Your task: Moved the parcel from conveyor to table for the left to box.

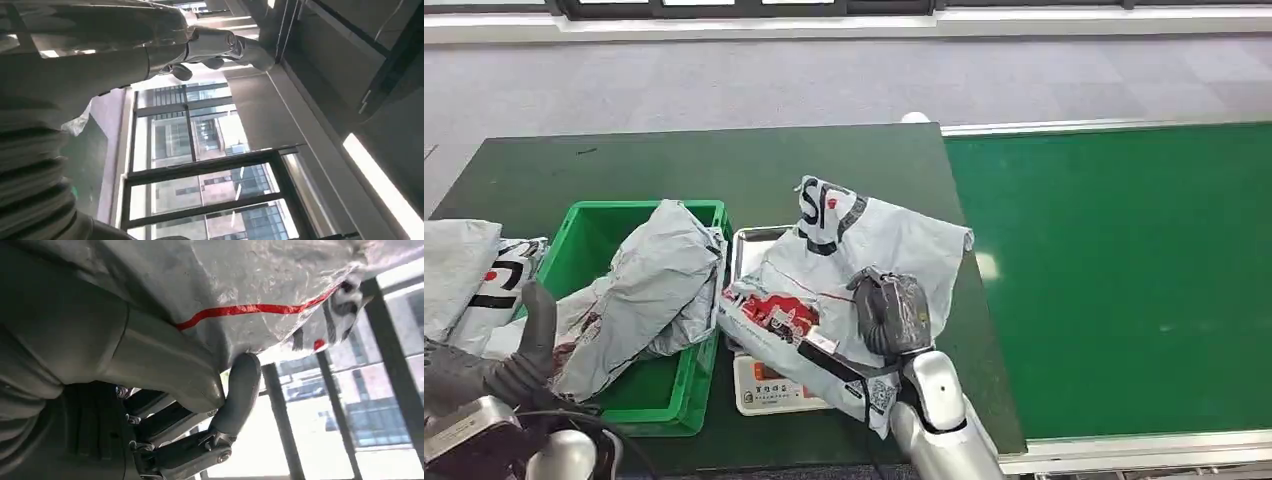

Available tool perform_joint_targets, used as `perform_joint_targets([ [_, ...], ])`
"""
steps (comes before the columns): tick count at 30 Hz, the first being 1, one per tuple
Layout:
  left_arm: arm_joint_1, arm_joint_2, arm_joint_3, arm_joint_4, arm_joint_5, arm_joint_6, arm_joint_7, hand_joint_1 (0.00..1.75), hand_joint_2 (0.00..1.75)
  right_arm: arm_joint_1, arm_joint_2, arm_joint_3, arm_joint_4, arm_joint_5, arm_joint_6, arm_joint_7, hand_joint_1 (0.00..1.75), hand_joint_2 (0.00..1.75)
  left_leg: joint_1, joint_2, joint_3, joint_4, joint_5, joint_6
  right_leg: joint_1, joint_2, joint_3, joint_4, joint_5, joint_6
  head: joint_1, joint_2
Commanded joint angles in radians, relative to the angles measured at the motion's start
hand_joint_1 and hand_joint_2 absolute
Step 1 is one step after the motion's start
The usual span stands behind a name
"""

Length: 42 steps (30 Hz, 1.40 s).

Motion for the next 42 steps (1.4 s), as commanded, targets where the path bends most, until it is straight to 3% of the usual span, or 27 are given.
perform_joint_targets([
  [1, 0.006, -0.071, -0.011, 0.049, 0.001, -0.001, 0.004, 0.00, 1.75, -0.036, -0.016, 0.063, 0.126, 0.016, 0.003, 0.033, 0.00, 1.75, 0.000, 0.000, 0.002, -0.001, -0.001, 0.000, 0.000, 0.001, 0.002, -0.001, 0.000, 0.001, 0.000, 0.000],
  [8, 0.027, -0.071, -0.013, 0.028, 0.001, -0.001, 0.004, 0.00, 1.75, -0.025, -0.020, 0.026, 0.052, -0.002, 0.003, -0.002, 0.00, 1.75, 0.000, 0.000, 0.002, -0.001, 0.000, -0.001, -0.001, 0.002, 0.002, -0.001, 0.000, 0.001, 0.000, 0.000],
  [11, 0.027, -0.071, -0.015, 0.033, 0.004, -0.001, 0.004, 0.00, 1.75, 0.025, -0.022, -0.001, -0.094, -0.007, 0.003, -0.034, 0.00, 1.75, 0.000, -0.001, 0.001, -0.001, 0.000, -0.001, -0.001, 0.000, 0.002, -0.001, -0.001, 0.001, 0.000, 0.000],
  [17, 0.011, -0.071, -0.030, 0.049, 0.007, -0.001, 0.004, 0.00, 1.75, 0.138, -0.105, 0.053, -0.675, 0.020, 0.003, -0.005, 0.00, 1.75, -0.001, -0.003, -0.002, 0.001, 0.000, 0.000, -0.001, -0.002, -0.001, 0.001, -0.001, 0.001, 0.000, 0.000],
  [24, -0.020, -0.071, -0.083, 0.091, -0.049, -0.001, 0.004, 0.00, 1.75, 0.192, -0.031, 0.001, -0.942, 0.020, 0.003, -0.137, 0.00, 1.75, -0.001, -0.005, -0.001, 0.002, -0.001, -0.001, -0.001, -0.003, -0.002, 0.001, -0.002, 0.002, 0.000, 0.000],
  [32, -0.042, -0.071, -0.113, 0.107, -0.073, -0.001, 0.004, 0.00, 1.75, 0.184, -0.013, -0.019, -0.972, 0.020, 0.003, -0.162, 0.00, 1.75, 0.000, -0.003, 0.000, 0.001, -0.001, -0.001, -0.001, -0.001, -0.001, 0.000, -0.001, 0.002, 0.000, 0.000],
  [36, -0.074, -0.043, -0.220, 0.186, -0.085, -0.001, 0.004, 0.00, 1.75, 0.159, 0.000, -0.038, -1.049, 0.020, 0.003, -0.194, 0.00, 1.75, 0.000, -0.003, 0.001, 0.000, -0.001, -0.001, -0.001, -0.001, 0.000, -0.001, -0.001, 0.002, 0.000, 0.000],
  [40, -0.074, -0.043, -0.220, 0.186, -0.085, -0.001, 0.004, 0.00, 1.75, 0.159, 0.000, -0.038, -1.049, 0.020, 0.003, -0.194, 0.00, 1.75, -0.001, -0.003, 0.001, 0.001, -0.001, -0.001, -0.001, -0.002, 0.000, 0.000, -0.001, 0.002, 0.000, 0.000],
  [42, -0.096, -0.026, -0.285, 0.237, -0.091, -0.001, 0.004, 0.00, 1.75, 0.159, 0.009, -0.034, -1.069, 0.020, 0.003, -0.197, 0.00, 1.75, 0.000, -0.001, 0.002, 0.000, -0.001, -0.001, -0.001, 0.001, 0.001, -0.001, 0.000, 0.002, 0.000, 0.000],
])
